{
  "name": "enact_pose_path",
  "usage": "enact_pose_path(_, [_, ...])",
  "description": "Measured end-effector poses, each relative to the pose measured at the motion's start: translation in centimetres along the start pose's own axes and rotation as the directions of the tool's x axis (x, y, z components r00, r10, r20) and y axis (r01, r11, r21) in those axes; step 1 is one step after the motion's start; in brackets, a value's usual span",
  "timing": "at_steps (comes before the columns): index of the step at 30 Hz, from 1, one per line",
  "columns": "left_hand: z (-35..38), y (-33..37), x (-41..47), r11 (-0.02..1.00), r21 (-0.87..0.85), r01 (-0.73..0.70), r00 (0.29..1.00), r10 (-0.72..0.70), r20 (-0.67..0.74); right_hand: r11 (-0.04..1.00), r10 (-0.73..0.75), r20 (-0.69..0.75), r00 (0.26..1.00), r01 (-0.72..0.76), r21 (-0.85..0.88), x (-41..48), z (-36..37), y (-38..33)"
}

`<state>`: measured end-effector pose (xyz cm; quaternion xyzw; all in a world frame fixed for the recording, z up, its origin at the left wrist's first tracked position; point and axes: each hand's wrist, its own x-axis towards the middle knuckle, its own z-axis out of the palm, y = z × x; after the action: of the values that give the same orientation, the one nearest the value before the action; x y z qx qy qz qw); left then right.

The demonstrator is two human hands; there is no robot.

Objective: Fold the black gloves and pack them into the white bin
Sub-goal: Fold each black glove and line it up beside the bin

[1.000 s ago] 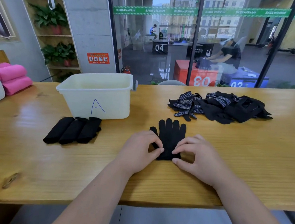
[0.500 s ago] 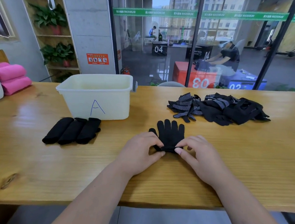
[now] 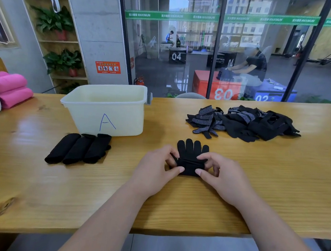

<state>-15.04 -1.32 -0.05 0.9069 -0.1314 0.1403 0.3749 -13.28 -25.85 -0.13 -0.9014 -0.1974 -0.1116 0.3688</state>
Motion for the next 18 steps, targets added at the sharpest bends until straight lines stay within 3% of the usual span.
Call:
enact_pose_path(7, [0.5,-0.4,0.3,0.955,0.239,-0.174,0.981,0.189,-0.037,0.954,-0.076,-0.057,0.995,0.056,-0.294,-0.4,0.3,-0.5])
enact_pose_path(12, [0.9,-0.6,0.4,0.901,0.376,-0.216,0.967,0.249,-0.043,0.868,-0.140,-0.100,0.985,0.074,-0.490,-0.3,1.0,-0.5])
enact_pose_path(18, [0.9,-0.3,0.0,0.887,0.403,-0.225,0.970,0.244,0.004,0.860,-0.190,-0.035,0.981,0.149,-0.489,-0.3,0.6,-0.6])
